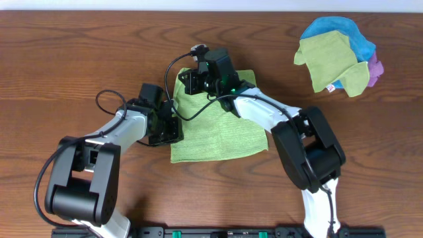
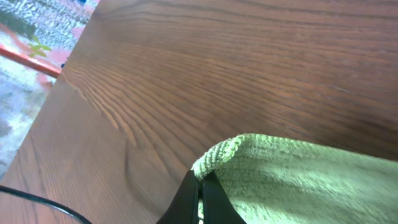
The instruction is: Fold the cloth
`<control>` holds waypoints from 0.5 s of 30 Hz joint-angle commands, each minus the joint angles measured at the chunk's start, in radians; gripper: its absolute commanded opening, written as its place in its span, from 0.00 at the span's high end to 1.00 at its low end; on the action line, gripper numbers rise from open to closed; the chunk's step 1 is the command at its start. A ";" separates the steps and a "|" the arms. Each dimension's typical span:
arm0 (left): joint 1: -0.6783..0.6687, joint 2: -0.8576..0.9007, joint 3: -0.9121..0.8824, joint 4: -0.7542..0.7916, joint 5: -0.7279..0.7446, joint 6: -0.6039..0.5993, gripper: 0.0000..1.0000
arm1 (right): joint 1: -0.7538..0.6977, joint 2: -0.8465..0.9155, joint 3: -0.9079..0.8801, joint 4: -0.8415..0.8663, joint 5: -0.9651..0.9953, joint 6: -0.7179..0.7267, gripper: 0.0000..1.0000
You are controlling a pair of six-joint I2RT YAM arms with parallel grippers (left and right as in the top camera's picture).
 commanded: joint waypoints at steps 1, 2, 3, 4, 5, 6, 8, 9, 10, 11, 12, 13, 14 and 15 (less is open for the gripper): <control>0.005 -0.052 -0.011 -0.007 -0.020 -0.007 0.94 | 0.015 0.055 0.027 0.005 0.011 0.001 0.99; 0.008 -0.067 -0.011 -0.010 -0.023 -0.007 0.94 | 0.016 0.064 0.030 0.006 0.011 0.000 0.99; 0.012 -0.082 -0.011 -0.012 -0.029 -0.007 0.94 | 0.016 0.072 0.037 0.005 0.011 0.000 0.99; 0.017 -0.098 -0.011 -0.016 -0.038 -0.007 0.94 | 0.016 0.085 0.044 0.009 0.011 0.001 0.99; 0.021 -0.112 -0.011 -0.021 -0.046 -0.007 0.94 | 0.016 0.096 0.056 0.009 0.011 0.000 0.99; 0.026 -0.129 -0.011 -0.027 -0.053 -0.004 0.94 | 0.016 0.112 0.072 0.008 0.007 0.001 0.98; 0.038 -0.161 -0.011 -0.040 -0.062 -0.003 0.94 | 0.016 0.138 0.106 0.005 -0.007 0.001 0.92; 0.043 -0.172 -0.011 -0.046 -0.067 -0.003 0.94 | 0.017 0.151 0.126 0.005 -0.025 0.001 0.88; 0.048 -0.182 -0.011 -0.052 -0.067 -0.003 0.94 | 0.018 0.163 0.145 0.005 -0.043 0.001 0.82; 0.054 -0.191 -0.011 -0.058 -0.067 -0.002 0.95 | 0.018 0.171 0.163 0.005 -0.063 0.000 0.76; 0.058 -0.196 -0.011 -0.063 -0.067 0.000 0.94 | 0.018 0.180 0.179 0.005 -0.079 0.000 0.67; 0.063 -0.199 -0.011 -0.068 -0.068 0.001 0.94 | 0.018 0.182 0.191 0.005 -0.091 0.000 0.62; 0.069 -0.202 -0.011 -0.075 -0.069 0.001 0.95 | 0.018 0.182 0.200 0.005 -0.098 0.000 0.56; 0.073 -0.204 -0.011 -0.079 -0.072 0.002 0.94 | 0.018 0.182 0.206 0.005 -0.098 -0.004 0.53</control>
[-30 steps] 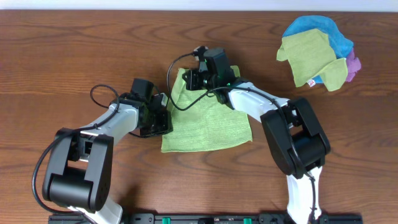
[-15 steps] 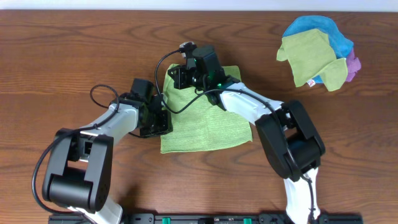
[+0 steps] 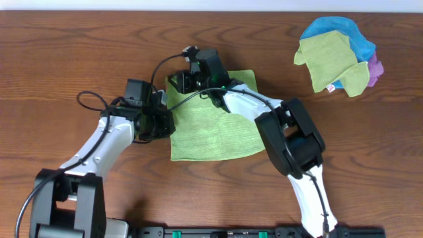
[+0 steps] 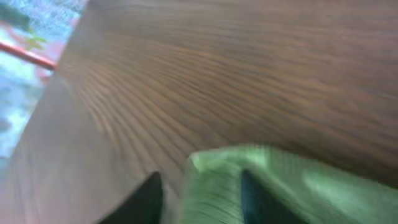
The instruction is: Fold the cloth
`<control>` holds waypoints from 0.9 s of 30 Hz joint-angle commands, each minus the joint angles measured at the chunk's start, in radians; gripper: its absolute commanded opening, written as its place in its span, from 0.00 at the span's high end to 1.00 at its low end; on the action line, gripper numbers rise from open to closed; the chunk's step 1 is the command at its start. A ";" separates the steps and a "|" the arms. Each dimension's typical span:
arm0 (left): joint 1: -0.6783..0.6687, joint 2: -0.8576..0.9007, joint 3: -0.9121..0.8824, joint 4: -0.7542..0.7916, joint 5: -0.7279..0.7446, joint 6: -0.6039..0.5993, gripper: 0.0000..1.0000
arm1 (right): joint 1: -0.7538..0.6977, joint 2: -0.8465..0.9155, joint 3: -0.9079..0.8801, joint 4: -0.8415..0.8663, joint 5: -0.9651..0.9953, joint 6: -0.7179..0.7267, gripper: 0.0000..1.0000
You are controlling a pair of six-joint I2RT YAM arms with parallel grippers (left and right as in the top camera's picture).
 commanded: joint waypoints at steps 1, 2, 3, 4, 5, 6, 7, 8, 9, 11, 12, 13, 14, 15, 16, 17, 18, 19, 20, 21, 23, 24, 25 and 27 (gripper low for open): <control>0.019 -0.018 -0.010 -0.018 -0.024 0.004 0.94 | 0.008 0.008 0.049 0.002 -0.047 -0.008 0.50; 0.024 -0.019 -0.010 -0.020 -0.026 0.004 0.94 | 0.005 0.008 0.055 0.002 -0.051 -0.008 0.48; 0.030 -0.021 -0.010 -0.022 -0.025 0.005 0.94 | 0.001 0.008 0.060 0.002 -0.055 -0.007 0.46; 0.036 -0.023 -0.010 -0.023 -0.025 0.008 0.94 | -0.005 0.006 0.062 0.001 -0.061 -0.007 0.46; 0.043 -0.027 -0.010 -0.023 -0.025 0.010 0.94 | -0.010 0.006 0.064 -0.001 -0.063 -0.007 0.44; 0.046 -0.029 -0.010 -0.024 -0.025 0.011 0.94 | -0.014 0.005 0.064 -0.002 -0.062 -0.007 0.43; 0.053 -0.034 -0.010 -0.026 -0.025 0.012 0.94 | -0.018 0.005 0.064 -0.005 -0.062 -0.007 0.41; 0.058 -0.037 -0.010 -0.027 -0.025 0.015 0.94 | -0.023 0.004 0.064 -0.007 -0.062 -0.008 0.41; 0.064 -0.044 -0.010 -0.031 -0.026 0.020 0.94 | -0.031 0.002 0.064 -0.010 -0.062 -0.007 0.40; 0.071 -0.056 -0.010 -0.039 -0.026 0.031 0.95 | -0.044 0.000 0.064 -0.010 -0.061 -0.008 0.37; 0.076 -0.062 -0.010 -0.042 -0.026 0.039 0.94 | -0.051 0.000 0.066 -0.010 -0.061 -0.008 0.36; 0.079 -0.067 -0.010 -0.046 -0.026 0.039 0.94 | -0.057 0.000 0.066 -0.010 -0.061 -0.007 0.35; 0.083 -0.071 -0.010 -0.049 -0.030 0.039 0.94 | -0.065 -0.002 0.066 -0.010 -0.062 -0.007 0.34; 0.086 -0.077 -0.010 -0.053 -0.033 0.039 0.94 | -0.074 -0.005 0.066 -0.010 -0.062 -0.007 0.34; 0.088 -0.082 -0.010 -0.055 -0.034 0.039 0.95 | -0.080 -0.006 0.066 -0.010 -0.062 -0.007 0.34; 0.090 -0.086 -0.010 -0.060 -0.038 0.039 0.95 | -0.088 -0.011 0.066 -0.011 -0.062 -0.007 0.33; 0.090 -0.090 -0.010 -0.065 -0.045 0.039 0.95 | -0.093 -0.015 0.066 -0.016 -0.062 -0.007 0.32; 0.091 -0.095 -0.010 -0.072 -0.048 0.039 0.94 | -0.101 -0.024 0.066 -0.026 -0.063 -0.007 0.30; 0.091 -0.099 -0.010 -0.078 -0.050 0.043 0.94 | -0.108 -0.033 0.066 -0.038 -0.063 -0.007 0.27; 0.091 -0.103 -0.010 -0.085 -0.051 0.046 0.94 | -0.116 -0.045 0.066 -0.054 -0.063 -0.008 0.23; 0.091 -0.116 -0.010 -0.097 -0.051 0.050 0.94 | -0.139 -0.081 0.066 -0.098 -0.082 -0.027 0.04; 0.091 -0.122 -0.010 -0.101 -0.051 0.051 0.90 | -0.149 -0.099 0.066 -0.125 -0.087 -0.030 0.01; 0.091 -0.127 -0.010 -0.105 -0.051 0.052 0.82 | -0.160 -0.117 0.066 -0.159 -0.092 -0.037 0.01; 0.091 -0.140 -0.010 -0.116 -0.051 0.052 0.64 | -0.187 -0.165 0.066 -0.255 -0.108 -0.082 0.01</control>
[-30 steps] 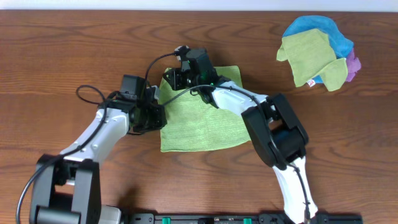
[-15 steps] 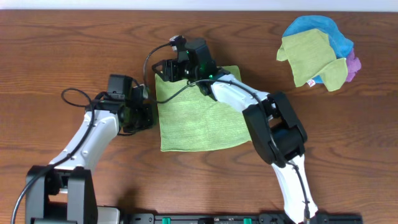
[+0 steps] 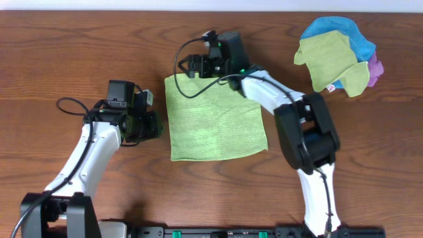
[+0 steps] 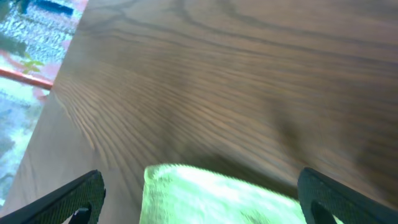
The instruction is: Fold the cloth
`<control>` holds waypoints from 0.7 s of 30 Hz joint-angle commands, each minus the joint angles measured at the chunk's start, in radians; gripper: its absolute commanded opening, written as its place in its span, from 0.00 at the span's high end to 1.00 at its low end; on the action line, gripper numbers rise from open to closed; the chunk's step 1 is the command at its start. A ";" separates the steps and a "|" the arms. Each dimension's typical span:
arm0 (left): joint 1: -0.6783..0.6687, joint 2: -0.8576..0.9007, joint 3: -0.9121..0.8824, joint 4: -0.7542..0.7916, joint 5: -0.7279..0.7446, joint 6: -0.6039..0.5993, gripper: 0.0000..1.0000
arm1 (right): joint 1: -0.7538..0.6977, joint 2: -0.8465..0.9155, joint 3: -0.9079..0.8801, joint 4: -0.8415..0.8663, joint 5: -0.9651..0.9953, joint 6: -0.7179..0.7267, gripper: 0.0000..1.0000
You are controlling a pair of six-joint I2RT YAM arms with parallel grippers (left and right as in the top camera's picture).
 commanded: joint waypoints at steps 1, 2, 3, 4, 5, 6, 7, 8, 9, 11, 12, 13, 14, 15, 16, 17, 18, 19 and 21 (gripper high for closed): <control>0.008 -0.039 -0.010 -0.020 -0.013 0.012 0.58 | -0.049 -0.128 0.016 -0.096 -0.035 -0.077 0.01; 0.008 -0.045 -0.010 -0.027 -0.013 0.012 0.51 | -0.064 -0.155 0.016 -0.160 -0.035 -0.104 0.01; 0.008 -0.051 -0.010 -0.034 -0.013 0.012 0.46 | -0.079 -0.182 0.016 -0.227 -0.035 -0.136 0.01; 0.008 -0.062 -0.010 -0.045 -0.010 0.012 0.42 | -0.098 -0.216 0.016 -0.317 -0.035 -0.185 0.01; 0.008 -0.069 -0.010 -0.052 -0.010 0.011 0.40 | -0.111 -0.240 0.016 -0.382 -0.035 -0.221 0.01; 0.008 -0.078 -0.010 -0.060 -0.010 0.007 0.39 | -0.127 -0.266 0.015 -0.457 -0.034 -0.267 0.01; 0.008 -0.087 -0.010 -0.067 -0.010 0.000 0.38 | -0.143 -0.290 0.015 -0.532 -0.034 -0.310 0.01; 0.008 -0.094 -0.010 -0.073 -0.009 -0.004 0.38 | -0.161 -0.314 0.013 -0.602 -0.034 -0.344 0.01; 0.008 -0.101 -0.010 -0.081 -0.005 -0.011 0.37 | -0.176 -0.332 0.008 -0.658 -0.033 -0.377 0.01; 0.008 -0.110 -0.010 -0.096 -0.001 -0.029 0.37 | -0.212 -0.367 -0.008 -0.758 -0.032 -0.426 0.01; 0.008 -0.112 -0.010 -0.105 0.000 -0.040 0.37 | -0.230 -0.385 -0.023 -0.794 -0.031 -0.439 0.01; 0.008 -0.112 -0.010 -0.115 0.007 -0.045 0.37 | -0.254 -0.410 -0.053 -0.824 -0.031 -0.455 0.01; 0.008 -0.112 -0.011 -0.118 0.019 -0.045 0.37 | -0.275 -0.438 -0.093 -0.831 -0.031 -0.460 0.01; 0.008 -0.112 -0.014 -0.117 0.029 -0.054 0.39 | -0.294 -0.467 -0.135 -0.827 -0.034 -0.465 0.01; 0.008 -0.112 -0.017 -0.117 0.036 -0.072 0.39 | -0.315 -0.503 -0.189 -0.815 -0.035 -0.467 0.01; 0.006 -0.112 -0.020 -0.116 0.045 -0.083 0.39 | -0.336 -0.544 -0.248 -0.798 -0.035 -0.467 0.01; 0.005 -0.112 -0.027 -0.114 0.045 -0.095 0.40 | -0.352 -0.580 -0.302 -0.779 -0.035 -0.467 0.01; 0.005 -0.112 -0.034 -0.111 0.047 -0.109 0.40 | -0.368 -0.618 -0.358 -0.757 -0.039 -0.467 0.01; 0.004 -0.112 -0.055 -0.104 0.052 -0.130 0.41 | -0.400 -0.704 -0.484 -0.697 -0.076 -0.467 0.01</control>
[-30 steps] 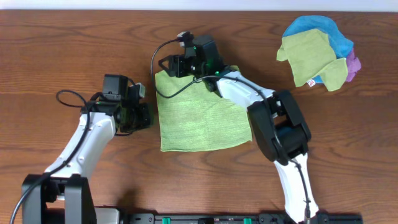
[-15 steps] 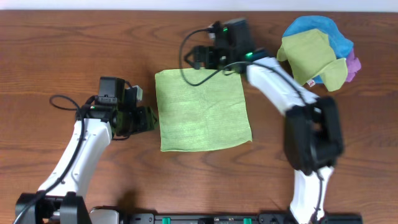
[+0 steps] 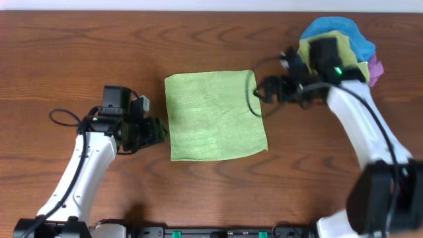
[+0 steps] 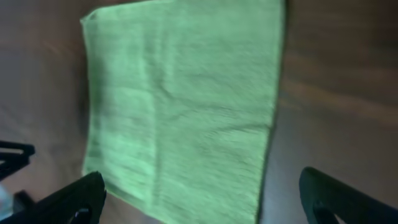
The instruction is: Fold the cloth
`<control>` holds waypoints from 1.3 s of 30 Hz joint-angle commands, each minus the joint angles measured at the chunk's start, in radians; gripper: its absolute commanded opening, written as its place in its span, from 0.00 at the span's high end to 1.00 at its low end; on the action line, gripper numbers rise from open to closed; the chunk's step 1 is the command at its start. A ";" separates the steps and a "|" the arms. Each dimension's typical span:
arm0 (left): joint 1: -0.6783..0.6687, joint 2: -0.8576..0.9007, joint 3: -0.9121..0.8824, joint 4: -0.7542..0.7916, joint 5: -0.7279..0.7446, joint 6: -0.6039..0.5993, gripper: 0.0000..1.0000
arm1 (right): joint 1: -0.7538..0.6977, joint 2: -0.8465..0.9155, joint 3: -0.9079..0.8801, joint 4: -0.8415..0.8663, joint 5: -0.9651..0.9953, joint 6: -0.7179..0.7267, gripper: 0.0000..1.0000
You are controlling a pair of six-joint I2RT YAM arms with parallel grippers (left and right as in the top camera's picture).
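The green cloth (image 3: 215, 116) lies flat and spread out as a single square sheet in the middle of the table. In the right wrist view the same green cloth (image 4: 186, 106) fills the frame. My right gripper (image 3: 262, 89) hovers just off the cloth's far right corner, wide open with nothing between its fingers (image 4: 81, 199). Close to the near left edge of the cloth sits my left gripper (image 3: 157, 130), apart from the fabric, with its jaws looking open and empty.
A pile of other cloths (image 3: 344, 33), blue, green and purple, lies at the far right, partly under my right arm. Bare wooden table (image 3: 79, 53) surrounds the green cloth. Black cables trail from both arms.
My right gripper has gone from the cloth's far edge near its left corner to beside the far right corner, still open. The left gripper sits slightly nearer the cloth's left edge. The cloth has not moved.
At first my right gripper was shut on the cloth's far left corner and my left gripper was at the near left edge. Then the right gripper was open, with the corner farther left. Later the cloth lay flat with both grippers clear; now the right one is at its right side.
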 commanded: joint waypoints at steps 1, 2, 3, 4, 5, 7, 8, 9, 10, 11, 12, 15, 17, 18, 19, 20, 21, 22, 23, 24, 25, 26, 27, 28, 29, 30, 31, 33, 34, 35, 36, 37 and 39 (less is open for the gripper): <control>0.000 -0.008 -0.043 0.010 0.026 -0.062 0.41 | -0.044 -0.139 -0.172 0.060 -0.067 -0.035 0.01; 0.000 -0.008 -0.056 0.021 0.040 -0.068 0.41 | -0.055 -0.174 -0.225 0.090 -0.084 -0.031 0.01; 0.000 -0.008 -0.074 0.043 0.057 -0.082 0.41 | -0.066 -0.208 -0.284 0.123 -0.092 -0.013 0.01; 0.000 -0.008 -0.094 0.067 0.074 -0.100 0.41 | -0.073 -0.234 -0.331 0.149 -0.094 0.008 0.01; 0.000 -0.008 -0.110 0.085 0.078 -0.117 0.41 | -0.078 -0.254 -0.375 0.175 -0.096 0.029 0.01; 0.000 -0.008 -0.150 0.135 0.092 -0.159 0.41 | -0.083 -0.283 -0.456 0.231 -0.118 0.069 0.01; 0.000 -0.008 -0.171 0.169 0.109 -0.173 0.41 | -0.084 -0.289 -0.488 0.257 -0.131 0.086 0.01; 0.000 -0.008 -0.188 0.195 0.122 -0.189 0.41 | -0.084 -0.290 -0.515 0.283 -0.143 0.104 0.01; 0.000 -0.008 -0.203 0.217 0.122 -0.208 0.40 | -0.084 -0.290 -0.542 0.310 -0.156 0.128 0.01; 0.000 -0.008 -0.221 0.244 0.122 -0.237 0.40 | -0.084 -0.289 -0.570 0.339 -0.159 0.148 0.01; 0.000 -0.008 -0.248 0.282 0.122 -0.267 0.39 | -0.084 -0.289 -0.603 0.373 -0.162 0.182 0.01; 0.000 -0.008 -0.299 0.346 0.124 -0.322 0.39 | -0.084 -0.289 -0.627 0.394 -0.162 0.213 0.01; 0.000 -0.007 -0.333 0.388 0.129 -0.354 0.39 | -0.084 -0.289 -0.627 0.394 -0.162 0.214 0.01; 0.000 -0.007 -0.347 0.405 0.129 -0.372 0.39 | -0.084 -0.289 -0.627 0.395 -0.162 0.220 0.01; 0.000 -0.007 -0.363 0.427 0.129 -0.388 0.39 | -0.084 -0.289 -0.627 0.398 -0.162 0.230 0.01; 0.000 -0.007 -0.378 0.449 0.130 -0.406 0.39 | -0.084 -0.289 -0.627 0.399 -0.162 0.237 0.01; 0.000 -0.007 -0.393 0.472 0.130 -0.427 0.39 | -0.084 -0.289 -0.627 0.402 -0.163 0.240 0.01; 0.000 -0.007 -0.404 0.490 0.132 -0.443 0.39 | -0.084 -0.289 -0.627 0.406 -0.163 0.248 0.01; 0.000 -0.007 -0.415 0.510 0.141 -0.455 0.39 | -0.084 -0.289 -0.627 0.408 -0.163 0.256 0.01; 0.000 -0.007 -0.424 0.530 0.148 -0.458 0.40 | -0.084 -0.289 -0.627 0.411 -0.164 0.258 0.01; 0.000 -0.007 -0.430 0.540 0.147 -0.467 0.40 | -0.084 -0.289 -0.627 0.415 -0.171 0.258 0.01; 0.000 -0.007 -0.435 0.551 0.147 -0.480 0.40 | -0.084 -0.289 -0.627 0.418 -0.179 0.259 0.01; 0.000 -0.006 -0.441 0.566 0.147 -0.483 0.40 | -0.084 -0.289 -0.627 0.420 -0.184 0.258 0.01; -0.003 -0.006 -0.445 0.579 0.146 -0.492 0.40 | -0.084 -0.289 -0.627 0.421 -0.185 0.259 0.01; -0.007 -0.006 -0.450 0.594 0.143 -0.504 0.40 | -0.084 -0.289 -0.627 0.421 -0.185 0.259 0.01; -0.013 -0.005 -0.455 0.613 0.143 -0.511 0.41 | -0.084 -0.289 -0.627 0.421 -0.185 0.258 0.01; -0.021 -0.003 -0.461 0.631 0.142 -0.526 0.41 | -0.084 -0.289 -0.627 0.421 -0.185 0.258 0.01; -0.044 0.001 -0.467 0.651 0.123 -0.554 0.43 | -0.084 -0.289 -0.627 0.421 -0.185 0.264 0.01; -0.058 0.003 -0.467 0.653 0.107 -0.561 0.43 | -0.084 -0.289 -0.627 0.421 -0.185 0.266 0.01; -0.072 0.005 -0.467 0.657 0.093 -0.569 0.43 | -0.084 -0.289 -0.627 0.421 -0.185 0.266 0.01; -0.085 0.008 -0.467 0.664 0.089 -0.576 0.43 | -0.084 -0.289 -0.627 0.421 -0.185 0.266 0.01; -0.098 0.013 -0.467 0.678 0.086 -0.579 0.44 | -0.084 -0.289 -0.627 0.420 -0.185 0.266 0.01; -0.119 0.022 -0.467 0.693 0.071 -0.597 0.48 | -0.084 -0.289 -0.627 0.420 -0.185 0.266 0.01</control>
